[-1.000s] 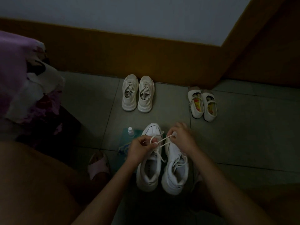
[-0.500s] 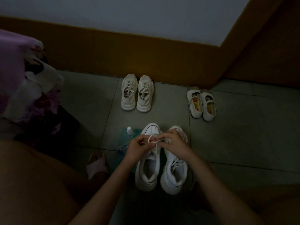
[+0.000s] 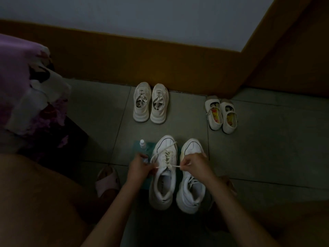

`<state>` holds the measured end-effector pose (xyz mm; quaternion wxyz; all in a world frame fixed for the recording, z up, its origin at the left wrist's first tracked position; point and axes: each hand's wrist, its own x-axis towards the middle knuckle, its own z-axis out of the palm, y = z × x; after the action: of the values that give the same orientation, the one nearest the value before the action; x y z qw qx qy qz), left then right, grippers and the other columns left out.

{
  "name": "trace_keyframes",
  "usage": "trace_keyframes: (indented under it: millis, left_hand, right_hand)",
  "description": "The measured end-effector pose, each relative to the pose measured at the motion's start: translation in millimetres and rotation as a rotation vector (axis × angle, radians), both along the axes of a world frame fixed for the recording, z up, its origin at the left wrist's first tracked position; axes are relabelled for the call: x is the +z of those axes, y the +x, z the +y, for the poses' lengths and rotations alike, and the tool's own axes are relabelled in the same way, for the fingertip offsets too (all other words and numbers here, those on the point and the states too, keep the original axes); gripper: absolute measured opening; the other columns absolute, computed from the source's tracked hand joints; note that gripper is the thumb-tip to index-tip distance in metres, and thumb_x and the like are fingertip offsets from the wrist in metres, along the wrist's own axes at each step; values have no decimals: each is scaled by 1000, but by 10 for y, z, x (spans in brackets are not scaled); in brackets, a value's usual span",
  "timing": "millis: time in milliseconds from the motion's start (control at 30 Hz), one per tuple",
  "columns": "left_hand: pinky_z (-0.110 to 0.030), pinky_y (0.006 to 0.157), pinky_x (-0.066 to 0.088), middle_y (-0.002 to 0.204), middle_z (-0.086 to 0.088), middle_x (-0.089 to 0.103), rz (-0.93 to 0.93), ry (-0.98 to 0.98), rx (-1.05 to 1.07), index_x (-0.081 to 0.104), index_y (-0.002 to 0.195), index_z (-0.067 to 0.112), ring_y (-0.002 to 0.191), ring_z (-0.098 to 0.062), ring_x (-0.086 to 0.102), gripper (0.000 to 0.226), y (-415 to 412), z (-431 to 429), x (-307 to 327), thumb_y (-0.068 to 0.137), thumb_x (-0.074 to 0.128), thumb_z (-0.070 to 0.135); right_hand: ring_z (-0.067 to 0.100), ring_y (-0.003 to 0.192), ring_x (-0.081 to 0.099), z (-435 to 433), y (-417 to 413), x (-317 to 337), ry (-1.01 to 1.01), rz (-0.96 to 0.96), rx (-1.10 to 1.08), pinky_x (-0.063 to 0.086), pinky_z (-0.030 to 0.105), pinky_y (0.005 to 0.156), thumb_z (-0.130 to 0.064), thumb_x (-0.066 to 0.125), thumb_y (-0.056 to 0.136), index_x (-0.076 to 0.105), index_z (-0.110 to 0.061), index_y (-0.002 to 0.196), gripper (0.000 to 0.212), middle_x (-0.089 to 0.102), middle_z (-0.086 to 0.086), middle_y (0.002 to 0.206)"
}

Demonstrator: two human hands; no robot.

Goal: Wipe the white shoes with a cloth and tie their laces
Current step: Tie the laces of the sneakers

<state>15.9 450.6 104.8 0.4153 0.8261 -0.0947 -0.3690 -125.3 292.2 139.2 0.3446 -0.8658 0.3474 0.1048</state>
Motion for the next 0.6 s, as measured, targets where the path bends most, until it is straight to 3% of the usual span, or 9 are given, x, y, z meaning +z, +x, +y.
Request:
trace_keyframes:
  millis: [100,167,267,333,500,600]
  left_hand:
    - [-34,53,49,65,-4,60,-283,21,-187,50,83,19,55,-24,59,31,2,-4,7,73,78,26]
    - [-36,59,50,67,1,56,-325,-2,-304,51,72,25,57,-19,57,25,-6,-37,69,76,75,28]
    - [-27,73,46,87,6,49,-342,-62,-462,63,84,21,71,-12,53,15,-20,-65,112,76,75,25]
    - [-24,76,44,95,6,50,-361,-50,-542,66,94,15,78,-11,53,24,-15,-46,86,74,77,25]
    - [-26,74,42,89,-7,68,-434,79,-674,70,91,11,84,-18,59,20,66,-36,132,84,67,29]
    - [-32,88,39,99,-12,67,-477,125,-716,69,94,9,102,-27,53,35,105,-60,160,89,52,39]
  right_hand:
    - [-6,71,57,42,-6,44,60,-43,16,39,4,66,-23,76,75,73,-24,80,7,66,-13,73]
    - [-7,68,56,55,0,51,132,-82,2,39,3,57,-27,78,74,72,-22,86,14,63,-14,71]
    - [-4,71,58,62,27,41,171,-80,-14,39,4,56,-29,76,76,72,-21,89,16,65,-12,76]
    - [-7,74,57,66,38,20,175,-74,-13,37,3,57,-27,75,77,73,-18,90,16,66,-13,80]
    - [-9,71,55,55,38,28,129,-52,15,35,2,60,-27,74,78,72,-18,81,9,63,-16,75]
    - [8,81,59,34,35,-18,5,-7,55,47,25,74,-40,71,75,68,-33,71,9,68,-7,78]
